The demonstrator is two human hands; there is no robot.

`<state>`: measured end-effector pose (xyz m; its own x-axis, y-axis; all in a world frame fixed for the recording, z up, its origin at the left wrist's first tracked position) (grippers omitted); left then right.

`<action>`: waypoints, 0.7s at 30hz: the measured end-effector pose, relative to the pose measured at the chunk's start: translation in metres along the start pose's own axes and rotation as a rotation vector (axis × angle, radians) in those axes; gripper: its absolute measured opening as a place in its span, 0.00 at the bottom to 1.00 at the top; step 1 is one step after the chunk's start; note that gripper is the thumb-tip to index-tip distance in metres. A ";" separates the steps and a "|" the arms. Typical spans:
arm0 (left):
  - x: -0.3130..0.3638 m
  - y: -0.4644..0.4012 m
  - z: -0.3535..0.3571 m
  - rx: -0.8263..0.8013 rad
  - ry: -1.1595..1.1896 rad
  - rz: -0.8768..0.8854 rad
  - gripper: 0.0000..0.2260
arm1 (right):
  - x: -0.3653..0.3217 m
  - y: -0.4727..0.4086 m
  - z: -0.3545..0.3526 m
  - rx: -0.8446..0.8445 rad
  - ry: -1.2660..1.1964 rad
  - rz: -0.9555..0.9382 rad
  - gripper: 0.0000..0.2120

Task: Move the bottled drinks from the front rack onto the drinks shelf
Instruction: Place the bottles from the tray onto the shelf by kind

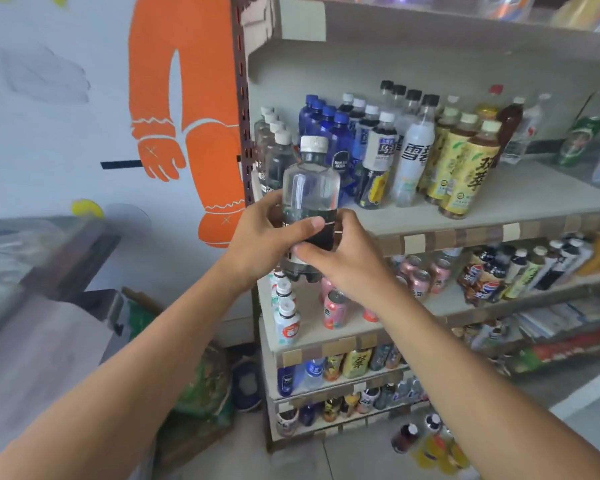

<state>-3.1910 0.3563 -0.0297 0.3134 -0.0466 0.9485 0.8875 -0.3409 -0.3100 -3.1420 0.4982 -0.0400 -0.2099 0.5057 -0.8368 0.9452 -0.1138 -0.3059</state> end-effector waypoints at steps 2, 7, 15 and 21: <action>-0.003 -0.004 -0.008 0.018 -0.003 -0.012 0.14 | 0.000 -0.011 0.010 0.010 0.013 0.006 0.23; -0.013 -0.028 -0.027 0.036 -0.061 -0.091 0.15 | 0.007 -0.041 0.021 0.045 0.026 0.031 0.26; -0.046 -0.048 -0.054 0.281 -0.804 -0.082 0.14 | 0.026 -0.091 0.041 0.157 0.057 0.000 0.22; -0.059 -0.051 -0.053 0.242 -0.983 -0.120 0.15 | 0.043 -0.105 0.055 0.160 0.048 -0.023 0.22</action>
<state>-3.2723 0.3265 -0.0666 0.2596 0.8042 0.5346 0.9418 -0.0884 -0.3243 -3.2640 0.4845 -0.0688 -0.2150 0.5493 -0.8075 0.8879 -0.2343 -0.3958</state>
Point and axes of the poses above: each hand's wrist, its own y-axis away from the middle knuckle, its own z-axis out of the palm, x = y × z, the point moved 1 cm from there along -y, towards the middle knuckle, and after that the axes turned 4 degrees about -z, right-handed, at the moved point
